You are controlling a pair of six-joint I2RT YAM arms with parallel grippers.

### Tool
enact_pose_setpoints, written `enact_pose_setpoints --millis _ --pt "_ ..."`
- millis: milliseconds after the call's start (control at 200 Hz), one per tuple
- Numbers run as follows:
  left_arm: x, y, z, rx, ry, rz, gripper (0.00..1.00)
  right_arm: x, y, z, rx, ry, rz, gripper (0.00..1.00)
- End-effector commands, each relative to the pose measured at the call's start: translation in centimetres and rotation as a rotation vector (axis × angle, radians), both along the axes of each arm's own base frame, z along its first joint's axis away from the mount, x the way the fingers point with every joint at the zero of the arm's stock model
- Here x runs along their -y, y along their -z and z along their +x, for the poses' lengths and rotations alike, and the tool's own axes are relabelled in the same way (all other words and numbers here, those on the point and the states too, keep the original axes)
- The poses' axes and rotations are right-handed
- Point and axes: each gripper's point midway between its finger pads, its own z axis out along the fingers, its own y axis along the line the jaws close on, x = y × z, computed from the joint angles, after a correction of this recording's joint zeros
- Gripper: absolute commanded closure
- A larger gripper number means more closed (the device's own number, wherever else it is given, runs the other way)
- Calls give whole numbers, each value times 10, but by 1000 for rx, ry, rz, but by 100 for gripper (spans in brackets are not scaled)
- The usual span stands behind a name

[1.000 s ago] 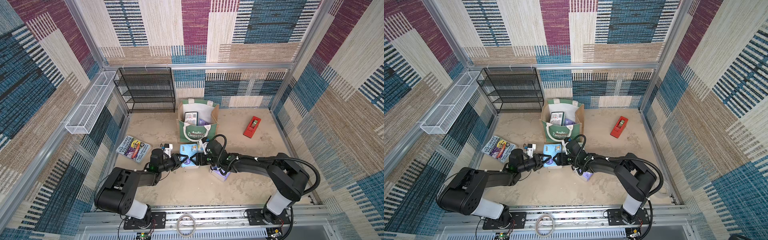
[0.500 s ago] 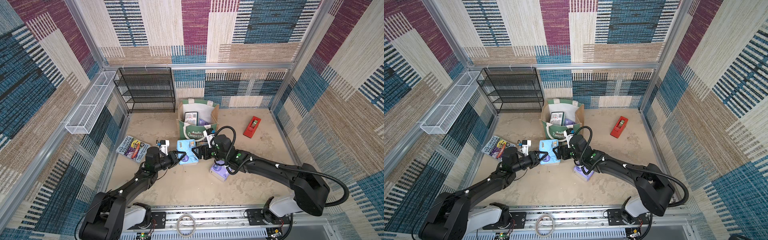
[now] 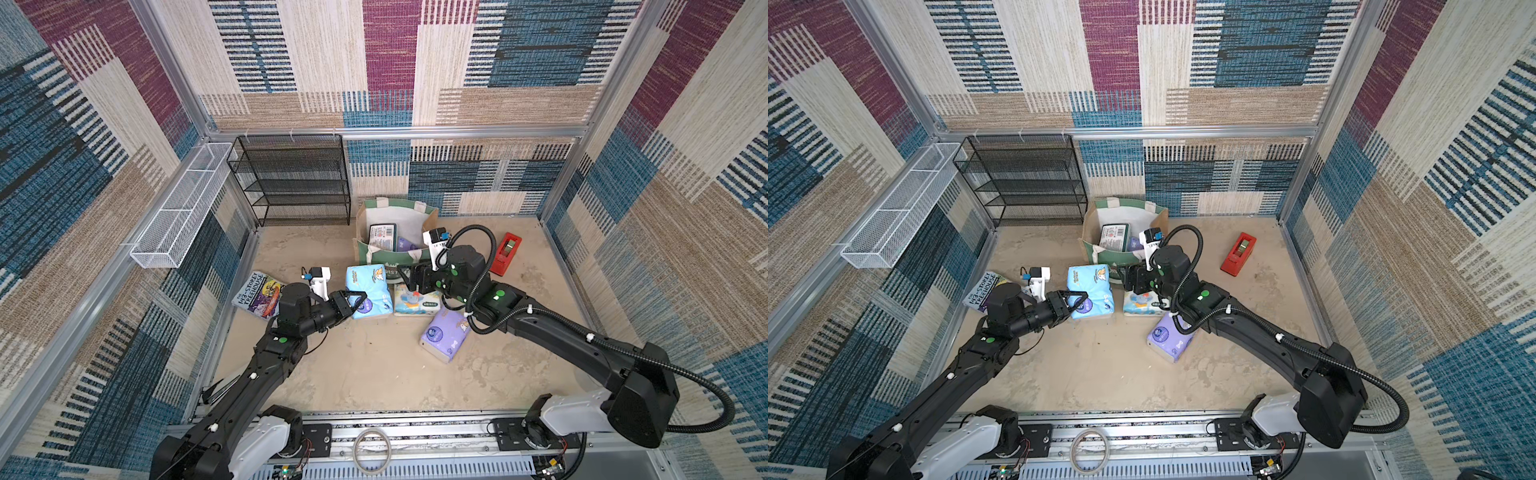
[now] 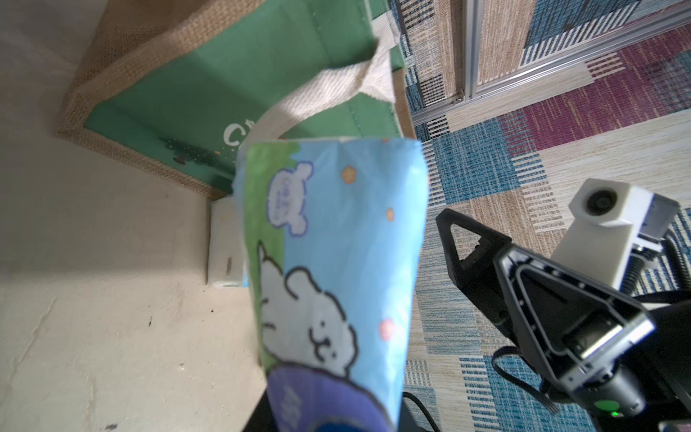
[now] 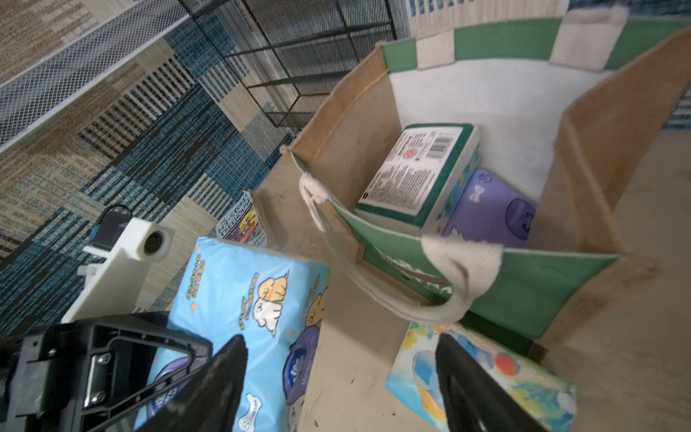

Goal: Put tissues into the canvas bag
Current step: Pick up the pack of facial tissues from the center of the board, then place the pack of facial tissues in the canvas bag.

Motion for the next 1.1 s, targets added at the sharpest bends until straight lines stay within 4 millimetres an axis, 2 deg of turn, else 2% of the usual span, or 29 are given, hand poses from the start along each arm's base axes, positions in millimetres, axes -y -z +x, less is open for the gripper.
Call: enact_pose_setpoints --millis 0,180,426,471,506,516,536,636,902,1092 --pt "-2 -18 -1 49 9 35 75 23 -8 22 44 112 -124 23" --pt "-3 -51 -1 114 13 71 75 44 -10 62 23 208 -233 28" --pt "-1 -93 7 195 34 116 76 51 -3 104 8 249 -315 31" --pt "0 -98 10 202 38 121 76 51 0 110 3 248 -326 31" --pt "1 -103 12 211 42 123 76 52 10 114 -16 244 -345 32" --pt "1 -104 13 212 44 123 76 51 3 116 -3 246 -339 32" --pt "2 -105 15 210 47 125 76 51 2 119 -1 246 -338 32" --pt "5 -114 26 220 56 140 76 50 9 130 -12 240 -359 34" --pt "18 -140 63 247 85 159 77 47 24 153 -39 224 -383 55" --pt "31 -146 94 237 115 155 79 49 34 159 -76 220 -396 70"
